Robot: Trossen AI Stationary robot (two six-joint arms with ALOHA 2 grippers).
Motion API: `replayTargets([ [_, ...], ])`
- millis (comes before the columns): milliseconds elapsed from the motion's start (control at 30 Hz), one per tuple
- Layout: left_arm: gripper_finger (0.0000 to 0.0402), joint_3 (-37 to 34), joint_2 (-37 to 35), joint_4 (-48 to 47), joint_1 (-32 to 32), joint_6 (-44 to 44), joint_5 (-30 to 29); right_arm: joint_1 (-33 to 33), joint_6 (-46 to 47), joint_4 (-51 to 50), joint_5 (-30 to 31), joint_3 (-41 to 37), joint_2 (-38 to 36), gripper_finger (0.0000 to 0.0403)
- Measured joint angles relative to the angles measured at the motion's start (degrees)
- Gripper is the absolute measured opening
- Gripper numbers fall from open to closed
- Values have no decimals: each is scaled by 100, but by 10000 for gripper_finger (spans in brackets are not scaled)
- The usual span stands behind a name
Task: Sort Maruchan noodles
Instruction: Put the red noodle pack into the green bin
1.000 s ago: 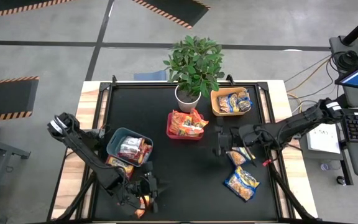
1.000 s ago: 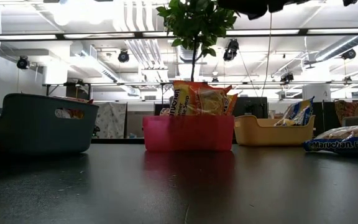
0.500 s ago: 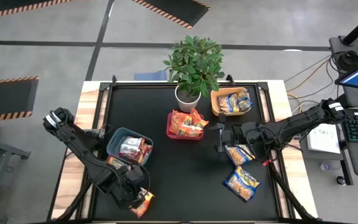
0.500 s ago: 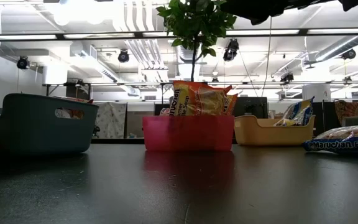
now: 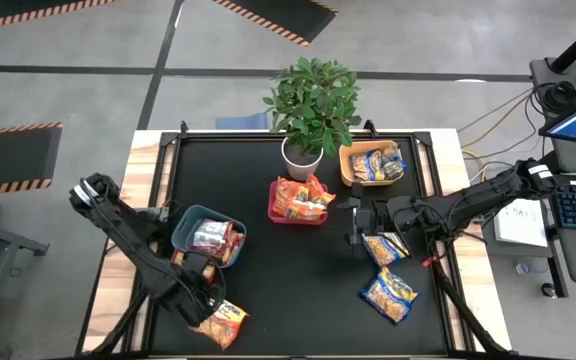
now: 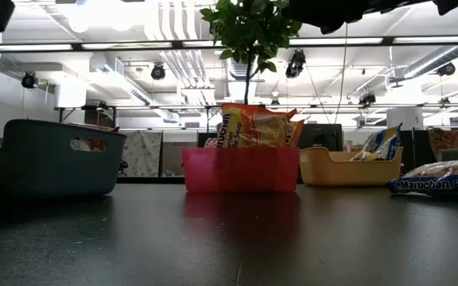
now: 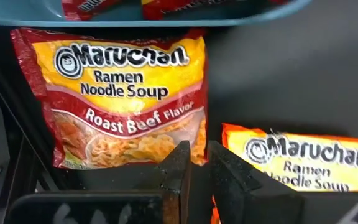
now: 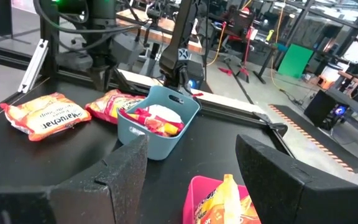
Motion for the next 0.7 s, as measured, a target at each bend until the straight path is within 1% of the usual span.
replayTargets([
  [133,67,-2,178,64,0,-66,-35,0,5,-2,2,0,0,233],
  [267,112,-2,508,276,18,-79,-124,0,39,-2,2,0,0,233],
  [467,175,6,1049,209,31,-182,-120,-20,46,-2,3,0,0,233],
  [567,192,45,1238,194,32,-181,-120,-20,64,0,8,0,2,233],
  [700,193,51,1423,182,33,-182,-117,-20,87,0,26,0,2,233],
])
